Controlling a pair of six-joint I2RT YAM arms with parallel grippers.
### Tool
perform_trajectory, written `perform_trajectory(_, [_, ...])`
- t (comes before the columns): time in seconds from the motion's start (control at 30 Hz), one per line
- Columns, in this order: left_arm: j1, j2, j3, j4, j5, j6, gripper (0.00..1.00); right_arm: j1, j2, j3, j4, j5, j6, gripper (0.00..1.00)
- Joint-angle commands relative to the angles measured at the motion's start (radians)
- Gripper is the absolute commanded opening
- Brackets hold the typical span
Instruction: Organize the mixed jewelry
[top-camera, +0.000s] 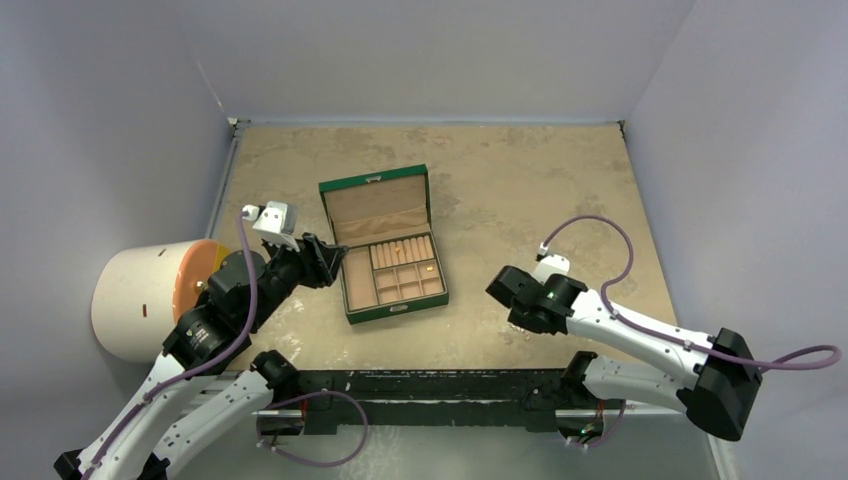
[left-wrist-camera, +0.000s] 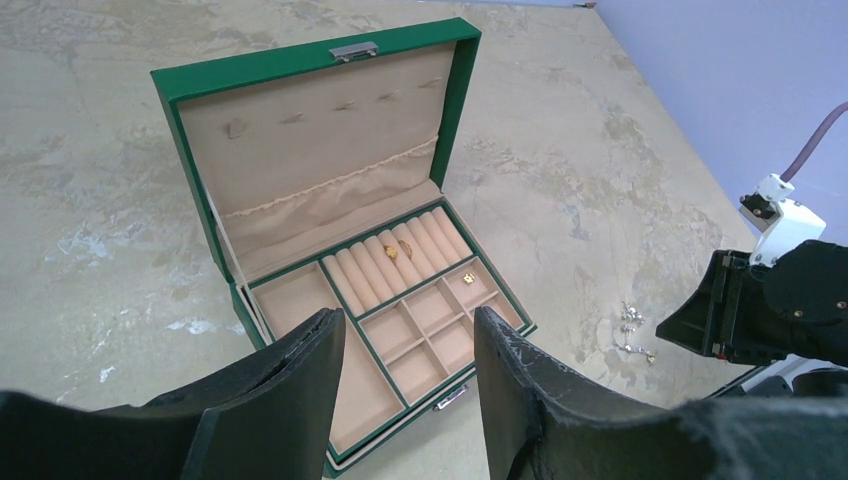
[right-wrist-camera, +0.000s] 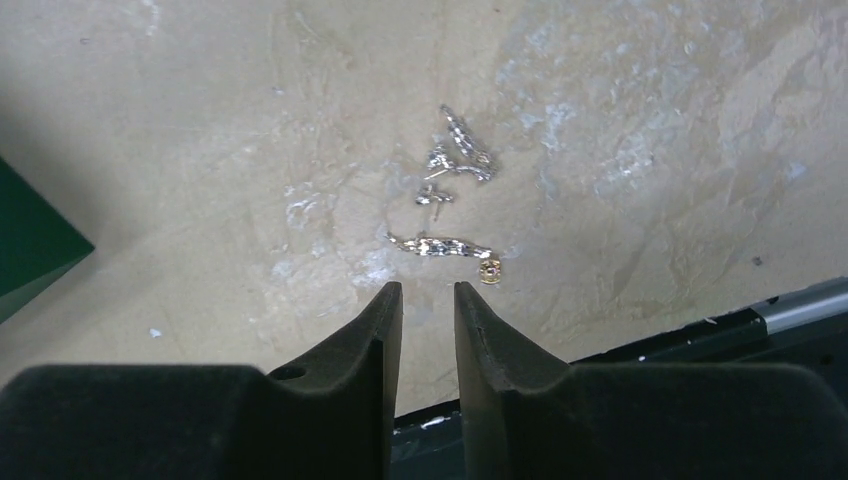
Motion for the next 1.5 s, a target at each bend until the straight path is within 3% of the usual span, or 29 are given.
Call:
perform_trajectory(0.0, [0.006,-0.008,-0.004,0.028,0.015,0.020,0.50,-0.013,-0.017,-0.047,-0.044,0.017,0.149,0.30])
perform_trajectory(0.8, [0.006,-0.014,-0.004,0.028,0.016,0.021,0.49,-0.066,0.095,-0.086,-0.010,-0.022,0.186,0.27])
perform_trajectory(1.3, [0.006,-0.025,-0.003,0.025,0.020,0.021,0.50,-0.066,0.148,-0.085,0.008,-0.021,0.196,0.14])
perform_trajectory(1.47, [0.007,-0.028,-0.005,0.025,0.020,0.020,0.49,-0.066,0.163,-0.081,0.013,-0.023,0.195,0.05])
